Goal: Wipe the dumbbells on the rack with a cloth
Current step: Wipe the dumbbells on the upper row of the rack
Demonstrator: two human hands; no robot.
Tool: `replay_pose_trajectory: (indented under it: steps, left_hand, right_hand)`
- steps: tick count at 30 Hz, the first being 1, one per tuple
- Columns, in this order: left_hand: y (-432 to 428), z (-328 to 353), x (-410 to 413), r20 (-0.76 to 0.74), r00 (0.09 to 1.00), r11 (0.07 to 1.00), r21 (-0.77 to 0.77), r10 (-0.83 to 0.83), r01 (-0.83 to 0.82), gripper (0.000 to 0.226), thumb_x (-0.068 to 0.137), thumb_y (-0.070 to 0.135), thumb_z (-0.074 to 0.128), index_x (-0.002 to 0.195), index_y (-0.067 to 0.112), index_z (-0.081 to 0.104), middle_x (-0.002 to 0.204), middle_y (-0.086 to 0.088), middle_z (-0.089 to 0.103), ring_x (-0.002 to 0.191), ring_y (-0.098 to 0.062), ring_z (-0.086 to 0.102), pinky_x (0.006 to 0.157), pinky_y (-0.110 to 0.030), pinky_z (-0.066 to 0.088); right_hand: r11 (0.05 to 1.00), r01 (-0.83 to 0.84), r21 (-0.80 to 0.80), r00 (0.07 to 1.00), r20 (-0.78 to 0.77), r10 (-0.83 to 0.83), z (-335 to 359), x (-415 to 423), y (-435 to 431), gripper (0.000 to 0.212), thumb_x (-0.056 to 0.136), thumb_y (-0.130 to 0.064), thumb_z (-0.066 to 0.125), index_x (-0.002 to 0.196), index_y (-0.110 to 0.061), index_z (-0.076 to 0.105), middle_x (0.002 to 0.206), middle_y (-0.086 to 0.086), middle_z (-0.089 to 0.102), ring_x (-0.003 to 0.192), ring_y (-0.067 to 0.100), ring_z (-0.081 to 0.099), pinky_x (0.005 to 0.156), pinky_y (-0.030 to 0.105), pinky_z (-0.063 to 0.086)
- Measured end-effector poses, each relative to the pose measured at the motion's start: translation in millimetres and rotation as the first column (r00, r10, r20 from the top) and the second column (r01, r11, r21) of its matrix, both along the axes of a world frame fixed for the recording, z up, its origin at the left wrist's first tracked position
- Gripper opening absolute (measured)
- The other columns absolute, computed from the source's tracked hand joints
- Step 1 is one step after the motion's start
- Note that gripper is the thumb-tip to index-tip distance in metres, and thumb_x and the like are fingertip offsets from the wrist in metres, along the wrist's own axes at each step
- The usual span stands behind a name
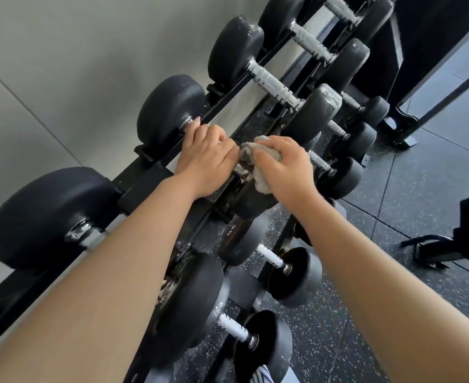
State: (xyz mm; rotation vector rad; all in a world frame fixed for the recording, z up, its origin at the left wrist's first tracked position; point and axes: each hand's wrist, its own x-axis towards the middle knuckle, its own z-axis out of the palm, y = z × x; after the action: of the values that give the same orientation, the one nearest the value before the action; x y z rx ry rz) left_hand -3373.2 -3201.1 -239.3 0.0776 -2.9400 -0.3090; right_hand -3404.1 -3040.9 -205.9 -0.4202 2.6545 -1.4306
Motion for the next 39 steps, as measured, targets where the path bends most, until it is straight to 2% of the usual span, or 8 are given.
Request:
replay_pose_trajectory:
  steps: [4,8,17,20,25,32,36,39]
  left_hand:
    - [1,1,-1,0.022,1.000,0.996,0.090,0.005,-0.007,0.042,0.099,0.041,0.026,0.102,0.016,0.060,0.115,-0.004,0.041,0.124,-0.023,0.030,0.115,-0.036,-0.015]
    - [1,3,-3,0.090,0.996,0.998,0.061,0.023,-0.028,0.038,0.101,0.043,0.026,0.110,0.020,0.055,0.124,-0.005,0.036,0.130,-0.024,0.021,0.114,-0.038,-0.018]
    - [6,5,0,0.126,0.991,0.995,0.077,0.055,-0.065,0.039,0.101,0.045,0.019,0.109,0.025,0.051,0.144,-0.012,0.022,0.141,-0.025,0.001,0.112,-0.041,-0.020]
    - [6,2,1,0.136,0.990,0.992,0.107,0.048,-0.063,0.036,0.101,0.045,0.018,0.108,0.028,0.049,0.151,-0.011,0.013,0.144,-0.023,-0.012,0.110,-0.041,-0.023]
    - [4,4,0,0.181,0.983,0.991,0.128,0.025,-0.049,0.034,0.101,0.045,0.022,0.116,0.029,0.048,0.151,-0.009,0.011,0.143,-0.021,-0.017,0.108,-0.041,-0.027]
    - [2,5,1,0.192,0.981,0.992,0.118,0.023,-0.046,0.033,0.097,0.052,0.030,0.119,0.034,0.046,0.140,-0.004,0.018,0.140,-0.018,-0.012,0.106,-0.039,-0.029]
    - [4,6,2,0.202,0.979,0.992,0.120,0.020,-0.045,0.032,0.098,0.051,0.029,0.118,0.033,0.046,0.142,-0.006,0.018,0.141,-0.019,-0.014,0.106,-0.040,-0.028]
    - [3,5,3,0.189,0.982,0.992,0.118,0.017,-0.040,0.032,0.098,0.052,0.028,0.118,0.034,0.046,0.142,-0.007,0.019,0.142,-0.020,-0.014,0.107,-0.041,-0.027]
  right_hand:
    - [0.990,0.049,-0.135,0.930,0.368,0.004,11,-27,3,0.009,0.093,-0.020,0.064,0.094,-0.015,0.072,0.068,-0.004,0.062,0.056,0.002,0.058,0.056,0.016,0.048]
    - [0.988,0.077,-0.131,0.900,0.436,-0.013,11,-35,1,0.009,0.092,-0.020,0.065,0.096,-0.016,0.072,0.081,0.003,0.067,0.078,0.015,0.061,0.076,0.026,0.051]
    - [0.983,0.175,0.062,0.984,-0.056,-0.172,-11,35,-6,0.045,0.098,-0.040,0.053,0.140,-0.025,0.050,0.141,-0.003,0.042,0.120,0.013,0.048,0.096,0.030,0.044]
    - [0.990,0.140,0.031,0.990,-0.030,-0.139,-7,25,-4,0.029,0.097,-0.040,0.053,0.123,-0.032,0.062,0.128,-0.006,0.053,0.108,0.007,0.052,0.085,0.025,0.043]
    - [0.992,0.051,-0.116,0.946,0.323,-0.011,3,-23,3,0.021,0.089,-0.034,0.059,0.082,-0.020,0.073,0.075,-0.004,0.074,0.070,0.008,0.065,0.075,0.029,0.057]
    - [0.983,0.158,-0.088,0.796,0.600,-0.074,-9,-49,4,0.069,0.057,-0.055,0.069,0.113,-0.015,0.070,0.105,0.006,0.071,0.099,0.027,0.067,0.095,0.042,0.052]
    - [0.979,0.165,-0.118,0.919,0.379,-0.109,-1,-14,7,0.026,0.094,-0.029,0.051,0.102,-0.015,0.072,0.072,-0.004,0.059,0.065,0.010,0.053,0.065,0.029,0.046]
    - [0.997,0.071,0.043,0.996,0.049,-0.073,-7,21,5,0.031,0.099,-0.037,0.046,0.123,-0.026,0.061,0.119,0.000,0.056,0.100,0.015,0.055,0.083,0.032,0.045]
